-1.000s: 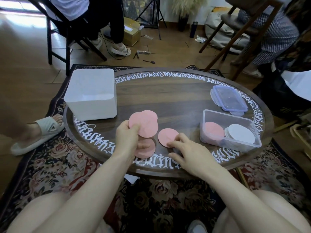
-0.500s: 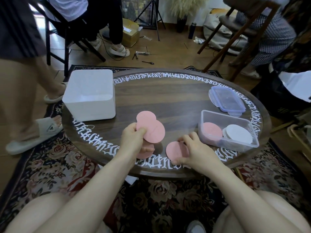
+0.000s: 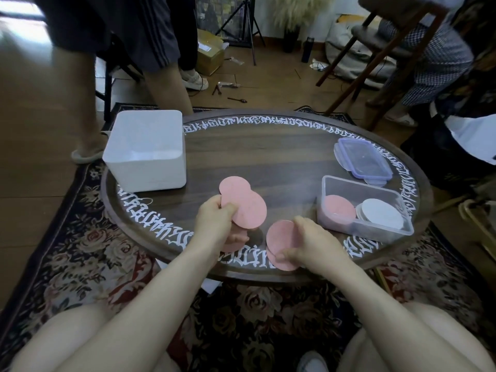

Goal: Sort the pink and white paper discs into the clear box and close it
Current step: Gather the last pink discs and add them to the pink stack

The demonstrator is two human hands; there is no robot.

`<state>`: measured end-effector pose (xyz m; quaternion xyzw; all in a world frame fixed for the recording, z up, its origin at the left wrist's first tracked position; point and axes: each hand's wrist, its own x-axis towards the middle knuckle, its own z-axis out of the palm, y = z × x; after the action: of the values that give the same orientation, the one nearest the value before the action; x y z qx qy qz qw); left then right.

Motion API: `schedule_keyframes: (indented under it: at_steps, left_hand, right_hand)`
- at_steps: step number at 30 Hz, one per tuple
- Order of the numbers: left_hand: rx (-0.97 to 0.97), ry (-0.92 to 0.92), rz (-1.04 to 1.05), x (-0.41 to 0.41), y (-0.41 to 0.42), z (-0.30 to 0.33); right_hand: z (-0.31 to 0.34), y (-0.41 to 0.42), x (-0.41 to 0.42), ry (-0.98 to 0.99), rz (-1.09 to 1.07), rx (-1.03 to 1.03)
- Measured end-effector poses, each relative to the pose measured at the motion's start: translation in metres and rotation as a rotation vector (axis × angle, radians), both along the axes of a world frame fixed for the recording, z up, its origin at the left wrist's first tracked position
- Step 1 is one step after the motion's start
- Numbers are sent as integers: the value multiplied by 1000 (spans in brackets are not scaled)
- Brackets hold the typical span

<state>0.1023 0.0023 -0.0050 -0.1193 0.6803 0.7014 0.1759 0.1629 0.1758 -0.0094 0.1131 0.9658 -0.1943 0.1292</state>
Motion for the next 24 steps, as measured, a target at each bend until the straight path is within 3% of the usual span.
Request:
schedule_keyframes:
  at_steps: [4, 8, 12, 19, 24]
  left_hand:
    - [3, -4, 18, 0, 0, -1]
    - [7, 5, 26, -1, 0, -1]
    - [34, 17, -33, 1, 0, 0]
    - [152, 121, -230, 12, 4, 4]
    - [118, 185, -275, 12, 6, 2]
  right_hand:
    - [-6, 10, -4, 79, -30, -92]
    - [0, 17, -8, 242, -198, -494]
    - [7, 14, -9, 251, -277, -784]
    - [-3, 8, -8, 219, -253, -840]
    - [-7, 6, -6, 305, -161, -700]
